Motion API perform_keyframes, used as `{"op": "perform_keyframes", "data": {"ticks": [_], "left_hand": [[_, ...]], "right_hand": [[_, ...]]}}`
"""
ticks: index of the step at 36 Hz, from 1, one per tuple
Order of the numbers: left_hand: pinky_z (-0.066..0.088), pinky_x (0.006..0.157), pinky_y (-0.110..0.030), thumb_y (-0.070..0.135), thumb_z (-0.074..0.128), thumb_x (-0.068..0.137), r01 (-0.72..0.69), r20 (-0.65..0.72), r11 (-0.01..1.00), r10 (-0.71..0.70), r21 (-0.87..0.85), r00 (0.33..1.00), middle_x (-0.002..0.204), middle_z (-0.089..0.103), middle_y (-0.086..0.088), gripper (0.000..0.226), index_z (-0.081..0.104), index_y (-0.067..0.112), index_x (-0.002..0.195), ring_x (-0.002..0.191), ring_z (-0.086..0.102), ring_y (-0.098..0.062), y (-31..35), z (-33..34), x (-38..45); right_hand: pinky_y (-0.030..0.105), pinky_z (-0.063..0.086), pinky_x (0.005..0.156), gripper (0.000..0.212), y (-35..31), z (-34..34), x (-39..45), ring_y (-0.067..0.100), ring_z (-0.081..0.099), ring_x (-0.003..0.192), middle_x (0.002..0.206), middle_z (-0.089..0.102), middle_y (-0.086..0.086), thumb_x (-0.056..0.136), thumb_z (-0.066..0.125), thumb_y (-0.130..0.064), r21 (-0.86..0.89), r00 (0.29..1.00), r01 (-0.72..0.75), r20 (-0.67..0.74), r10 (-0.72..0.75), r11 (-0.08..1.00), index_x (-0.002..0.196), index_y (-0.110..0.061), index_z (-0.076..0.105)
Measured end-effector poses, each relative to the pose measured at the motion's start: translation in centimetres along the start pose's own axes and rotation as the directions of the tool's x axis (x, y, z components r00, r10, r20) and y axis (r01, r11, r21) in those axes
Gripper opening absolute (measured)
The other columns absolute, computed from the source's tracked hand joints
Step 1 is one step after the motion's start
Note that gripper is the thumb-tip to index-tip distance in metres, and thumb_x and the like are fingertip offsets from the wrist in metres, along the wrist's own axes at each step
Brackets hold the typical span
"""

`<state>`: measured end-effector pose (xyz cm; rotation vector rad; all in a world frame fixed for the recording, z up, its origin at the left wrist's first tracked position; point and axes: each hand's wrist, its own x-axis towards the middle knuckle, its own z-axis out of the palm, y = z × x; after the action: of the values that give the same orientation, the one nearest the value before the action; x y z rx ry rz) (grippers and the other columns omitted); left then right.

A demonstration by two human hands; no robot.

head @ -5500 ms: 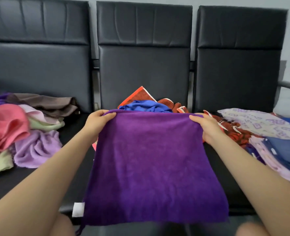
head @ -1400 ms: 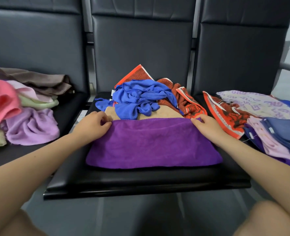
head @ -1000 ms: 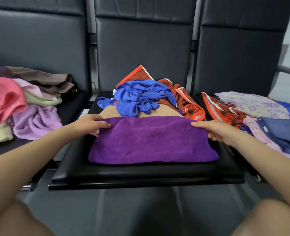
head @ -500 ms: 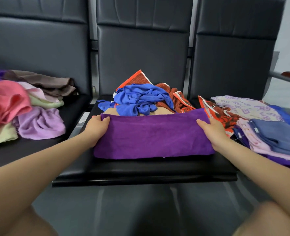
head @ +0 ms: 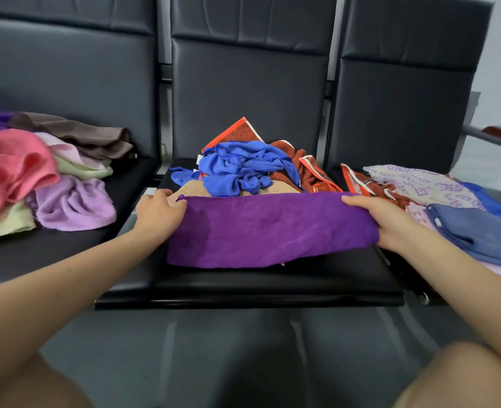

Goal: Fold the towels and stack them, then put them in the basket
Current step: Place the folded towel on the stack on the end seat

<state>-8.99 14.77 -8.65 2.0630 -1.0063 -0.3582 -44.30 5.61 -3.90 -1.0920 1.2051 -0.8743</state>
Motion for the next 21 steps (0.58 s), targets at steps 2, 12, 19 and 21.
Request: {"op": "perform_keyframes", "data": {"ticks": [2, 12, 19, 21], "left_hand": [[0.042, 0.092, -0.033, 0.025, 0.049, 0.094, -0.061, -0.011, 0.995, 0.061, -0.078, 0.998, 0.118, 0.06, -0.009, 0.04, 0.053, 0.011, 0.131, 0.096, 0.062, -0.018, 0.4, -0.7, -0.4], [0.045, 0.045, -0.019, 0.01, 0.043, 0.097, -0.015, 0.186, 0.948, 0.078, -0.317, 0.98, 0.077, 0.058, -0.002, 0.019, 0.061, 0.009, 0.099, 0.059, 0.05, -0.014, 1.6, -1.1, -1.9], [0.054, 0.064, -0.029, 0.031, 0.046, 0.1, 0.056, 0.354, 0.987, 0.001, -0.15, 0.935, 0.085, 0.057, -0.007, 0.028, 0.061, 0.01, 0.086, 0.077, 0.057, -0.02, 1.7, 0.7, -2.5], [0.052, 0.06, -0.027, 0.037, 0.052, 0.096, 0.045, 0.337, 0.987, 0.01, -0.156, 0.942, 0.092, 0.061, -0.007, 0.033, 0.064, 0.007, 0.097, 0.085, 0.059, -0.02, 1.9, 1.1, -2.2]], "right_hand": [[0.033, 0.054, 0.074, 0.029, -1.0, 1.4, -0.9, 0.023, 0.07, 0.088, 0.105, 0.072, 0.01, 0.087, 0.067, -0.018, 0.045, 0.999, 0.034, 0.021, -0.035, 0.998, 0.114, -0.008, 0.065], [0.026, 0.053, 0.074, 0.011, -1.1, 13.3, -2.3, 0.017, 0.067, 0.083, 0.092, 0.07, 0.005, 0.094, 0.061, -0.019, 0.053, 0.943, 0.17, 0.281, -0.178, 0.984, 0.099, -0.011, 0.066], [0.02, 0.047, 0.055, 0.021, 0.8, 15.4, -1.0, 0.011, 0.057, 0.066, 0.077, 0.065, 0.001, 0.095, 0.056, -0.022, -0.361, 0.874, 0.377, 0.442, -0.199, 0.853, 0.105, -0.008, 0.069], [0.018, 0.044, 0.05, 0.018, 0.8, 14.4, -0.3, 0.009, 0.055, 0.061, 0.073, 0.064, -0.002, 0.095, 0.055, -0.02, -0.443, 0.874, 0.451, 0.393, -0.285, 0.775, 0.097, -0.011, 0.071]]}}
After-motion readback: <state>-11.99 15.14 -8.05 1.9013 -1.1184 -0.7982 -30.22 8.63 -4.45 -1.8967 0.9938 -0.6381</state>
